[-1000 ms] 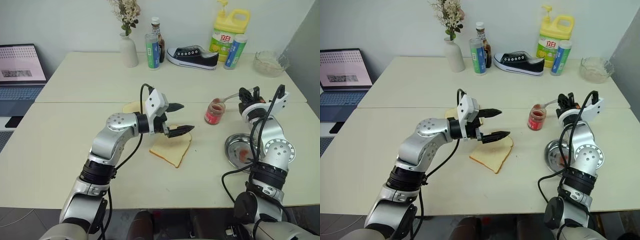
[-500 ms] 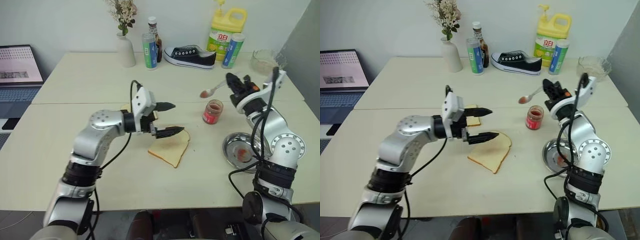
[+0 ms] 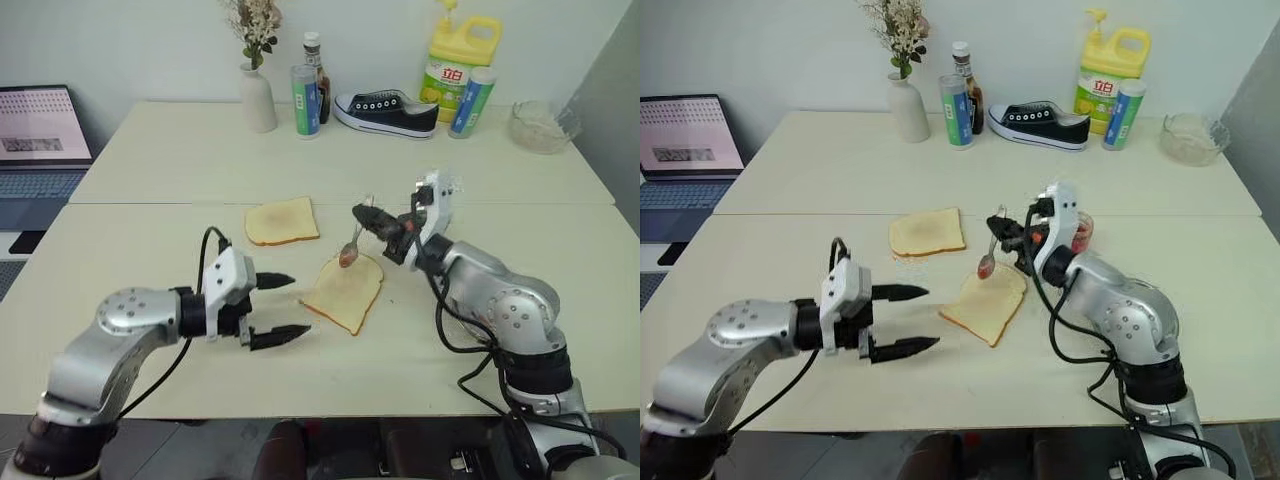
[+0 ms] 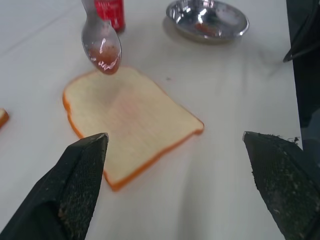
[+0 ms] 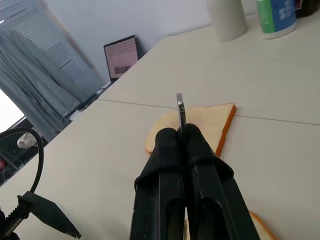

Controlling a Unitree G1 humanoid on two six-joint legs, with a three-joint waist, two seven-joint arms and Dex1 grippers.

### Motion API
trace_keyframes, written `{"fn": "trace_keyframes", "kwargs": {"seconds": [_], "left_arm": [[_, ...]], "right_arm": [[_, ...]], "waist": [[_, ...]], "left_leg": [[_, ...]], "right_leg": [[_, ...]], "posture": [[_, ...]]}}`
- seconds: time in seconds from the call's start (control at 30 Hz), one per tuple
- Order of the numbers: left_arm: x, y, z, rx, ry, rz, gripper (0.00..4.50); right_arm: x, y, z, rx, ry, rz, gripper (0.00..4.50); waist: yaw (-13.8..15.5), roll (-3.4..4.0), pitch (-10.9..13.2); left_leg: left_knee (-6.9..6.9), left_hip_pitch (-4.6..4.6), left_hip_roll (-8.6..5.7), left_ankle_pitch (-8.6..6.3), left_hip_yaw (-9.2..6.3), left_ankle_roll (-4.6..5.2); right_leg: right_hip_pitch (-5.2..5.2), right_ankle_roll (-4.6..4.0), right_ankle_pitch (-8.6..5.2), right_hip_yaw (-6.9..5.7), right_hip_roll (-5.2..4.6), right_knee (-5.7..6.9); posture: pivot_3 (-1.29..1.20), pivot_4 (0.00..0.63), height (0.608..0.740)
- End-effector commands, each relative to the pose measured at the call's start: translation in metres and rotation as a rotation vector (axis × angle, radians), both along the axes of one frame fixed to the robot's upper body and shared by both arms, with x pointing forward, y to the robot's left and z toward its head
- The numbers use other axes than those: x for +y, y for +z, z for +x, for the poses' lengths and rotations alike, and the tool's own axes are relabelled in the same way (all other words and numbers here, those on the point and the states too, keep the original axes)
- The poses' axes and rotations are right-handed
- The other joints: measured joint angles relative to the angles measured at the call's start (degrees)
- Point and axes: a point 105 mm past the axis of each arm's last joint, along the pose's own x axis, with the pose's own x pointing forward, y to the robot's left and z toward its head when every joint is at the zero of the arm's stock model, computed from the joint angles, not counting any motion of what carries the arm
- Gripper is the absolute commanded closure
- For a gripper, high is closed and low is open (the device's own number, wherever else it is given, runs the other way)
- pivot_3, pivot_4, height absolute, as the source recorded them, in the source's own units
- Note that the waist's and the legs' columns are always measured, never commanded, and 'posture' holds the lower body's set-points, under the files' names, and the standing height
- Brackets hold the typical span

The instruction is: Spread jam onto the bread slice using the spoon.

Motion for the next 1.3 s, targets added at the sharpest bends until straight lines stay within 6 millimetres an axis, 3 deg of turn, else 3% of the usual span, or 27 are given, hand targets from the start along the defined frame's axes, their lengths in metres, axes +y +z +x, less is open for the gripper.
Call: {"fn": "trace_keyframes", "kwargs": {"seconds": [0.03, 0.8, 1.0, 1.3], "left_arm": [[-0.003, 0.008, -0.002, -0.065, 0.027, -0.010, 0.00], [-0.001, 0.017, 0.005, -0.078, 0.022, -0.011, 0.00], [-0.007, 0.019, 0.007, -0.086, 0.008, -0.018, 0.00], [-0.009, 0.021, 0.009, -0.088, -0.002, -0.020, 0.00]], "right_arm": [[0.004, 0.008, -0.008, -0.092, 0.033, -0.024, 4.48], [0.007, 0.006, -0.004, -0.073, 0.007, 0.025, 4.48], [0.003, -0.030, 0.010, 0.052, -0.050, 0.030, 4.48], [-0.013, -0.045, 0.018, 0.070, -0.118, -0.021, 4.48]], "waist": [[0.00, 0.00, 0.00], [-0.11, -0.01, -0.01], [-0.11, -0.05, -0.03], [-0.08, -0.05, -0.03]], "left_leg": [[0.00, 0.01, 0.00, 0.00, 0.01, 0.00], [-0.01, 0.02, 0.02, 0.00, 0.01, 0.00], [0.00, 0.05, 0.01, 0.00, 0.00, 0.00], [0.01, 0.06, 0.01, 0.00, 0.03, -0.01]], "right_leg": [[0.00, 0.00, 0.00, 0.01, 0.00, 0.01], [0.00, -0.02, 0.02, 0.00, 0.04, 0.03], [0.01, -0.03, 0.02, 0.00, 0.05, 0.05], [0.00, -0.03, 0.02, 0.01, 0.04, 0.08]], "posture": [[0.00, 0.150, 0.740], [0.00, 0.150, 0.740], [0.00, 0.150, 0.740], [0.00, 0.150, 0.740]]}}
